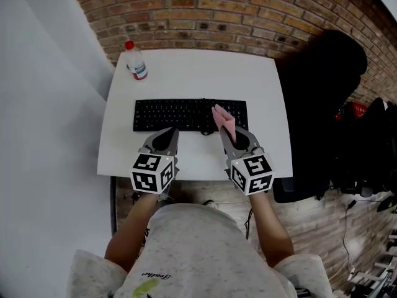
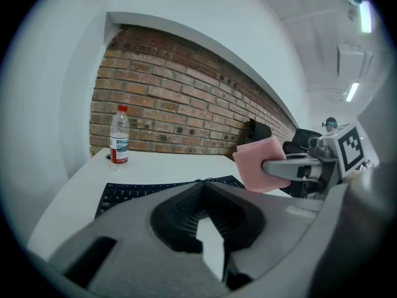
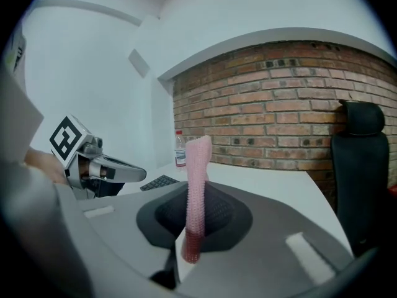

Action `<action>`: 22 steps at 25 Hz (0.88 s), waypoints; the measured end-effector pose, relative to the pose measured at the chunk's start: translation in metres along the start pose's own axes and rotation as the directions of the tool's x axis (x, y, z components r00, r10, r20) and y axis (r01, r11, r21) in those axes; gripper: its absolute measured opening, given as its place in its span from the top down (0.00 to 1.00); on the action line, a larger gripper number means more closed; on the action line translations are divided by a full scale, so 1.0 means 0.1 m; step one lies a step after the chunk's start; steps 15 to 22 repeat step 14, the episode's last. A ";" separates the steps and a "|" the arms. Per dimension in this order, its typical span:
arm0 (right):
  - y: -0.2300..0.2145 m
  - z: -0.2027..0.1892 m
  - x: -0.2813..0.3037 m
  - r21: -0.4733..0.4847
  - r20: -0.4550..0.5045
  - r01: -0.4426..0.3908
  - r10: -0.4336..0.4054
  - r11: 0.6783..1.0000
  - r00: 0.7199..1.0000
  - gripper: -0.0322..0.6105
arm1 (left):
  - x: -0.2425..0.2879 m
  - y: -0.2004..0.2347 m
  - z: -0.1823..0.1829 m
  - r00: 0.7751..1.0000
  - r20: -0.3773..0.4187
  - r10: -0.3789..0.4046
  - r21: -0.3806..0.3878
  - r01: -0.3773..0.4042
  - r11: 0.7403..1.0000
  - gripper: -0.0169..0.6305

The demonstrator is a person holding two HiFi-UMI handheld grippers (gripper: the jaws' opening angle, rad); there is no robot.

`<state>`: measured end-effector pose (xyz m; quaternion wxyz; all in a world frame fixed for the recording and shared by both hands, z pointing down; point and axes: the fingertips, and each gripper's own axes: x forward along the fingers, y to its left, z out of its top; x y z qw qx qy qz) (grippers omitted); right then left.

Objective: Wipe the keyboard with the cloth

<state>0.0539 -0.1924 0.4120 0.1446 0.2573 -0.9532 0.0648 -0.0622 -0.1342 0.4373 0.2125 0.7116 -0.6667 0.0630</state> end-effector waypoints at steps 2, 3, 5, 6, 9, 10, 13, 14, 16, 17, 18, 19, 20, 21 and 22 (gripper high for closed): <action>-0.06 -0.02 -0.05 0.018 0.005 0.016 -0.016 1.000 1.000 0.92 | 0.02 -0.05 0.00 1.000 -0.002 -0.005 0.003 0.005 1.000 0.98; -0.08 -0.03 -0.07 0.024 0.007 0.021 -0.021 0.999 1.000 0.92 | 0.03 -0.07 0.00 1.000 -0.003 -0.008 0.006 0.008 1.000 0.98; -0.10 -0.04 -0.09 0.026 0.009 0.026 -0.027 0.999 1.000 0.92 | 0.04 -0.09 0.00 1.000 -0.003 -0.012 0.011 0.012 1.000 0.98; -0.11 -0.04 -0.10 0.026 0.011 0.028 -0.028 0.999 1.000 0.92 | 0.05 -0.10 0.01 1.000 -0.003 -0.013 0.013 0.013 1.000 0.98; -0.12 -0.03 -0.11 0.029 0.016 0.029 -0.029 0.999 0.999 0.92 | 0.06 -0.13 0.00 1.000 -0.007 -0.019 0.019 0.019 1.000 0.98; -0.13 -0.03 -0.11 0.030 0.016 0.029 -0.029 0.999 0.999 0.92 | 0.06 -0.14 0.00 1.000 -0.010 -0.021 0.019 0.021 1.000 0.98; -0.12 -0.02 -0.11 0.032 0.019 0.027 -0.027 0.999 0.999 0.92 | 0.06 -0.15 -0.01 1.000 -0.015 -0.024 0.020 0.025 0.999 0.98; -0.12 -0.01 -0.11 0.033 0.020 0.026 -0.027 0.999 0.999 0.92 | 0.06 -0.16 -0.02 1.000 -0.016 -0.025 0.021 0.025 0.999 0.98; -0.12 -0.01 -0.11 0.033 0.020 0.026 -0.027 0.999 0.999 0.92 | 0.06 -0.16 -0.02 1.000 -0.016 -0.025 0.021 0.025 0.999 0.98; -0.12 -0.01 -0.11 0.033 0.020 0.026 -0.027 0.999 0.999 0.92 | 0.06 -0.16 -0.02 1.000 -0.016 -0.025 0.021 0.025 0.999 0.98; -0.12 -0.01 -0.11 0.033 0.020 0.026 -0.027 0.999 0.999 0.92 | 0.06 -0.16 -0.02 1.000 -0.016 -0.025 0.021 0.025 0.999 0.98; -0.12 -0.01 -0.11 0.033 0.020 0.026 -0.027 0.999 0.999 0.92 | 0.06 -0.16 -0.02 1.000 -0.016 -0.025 0.021 0.025 0.999 0.98; -0.12 -0.01 -0.11 0.033 0.020 0.026 -0.027 0.999 0.999 0.92 | 0.06 -0.16 -0.02 1.000 -0.016 -0.025 0.021 0.025 0.999 0.98; -0.12 -0.01 -0.11 0.033 0.020 0.026 -0.027 0.999 0.999 0.92 | 0.06 -0.16 -0.02 1.000 -0.016 -0.025 0.021 0.025 0.999 0.98; -0.12 -0.01 -0.11 0.033 0.020 0.026 -0.027 0.999 0.999 0.92 | 0.06 -0.16 -0.02 1.000 -0.016 -0.025 0.021 0.025 0.999 0.98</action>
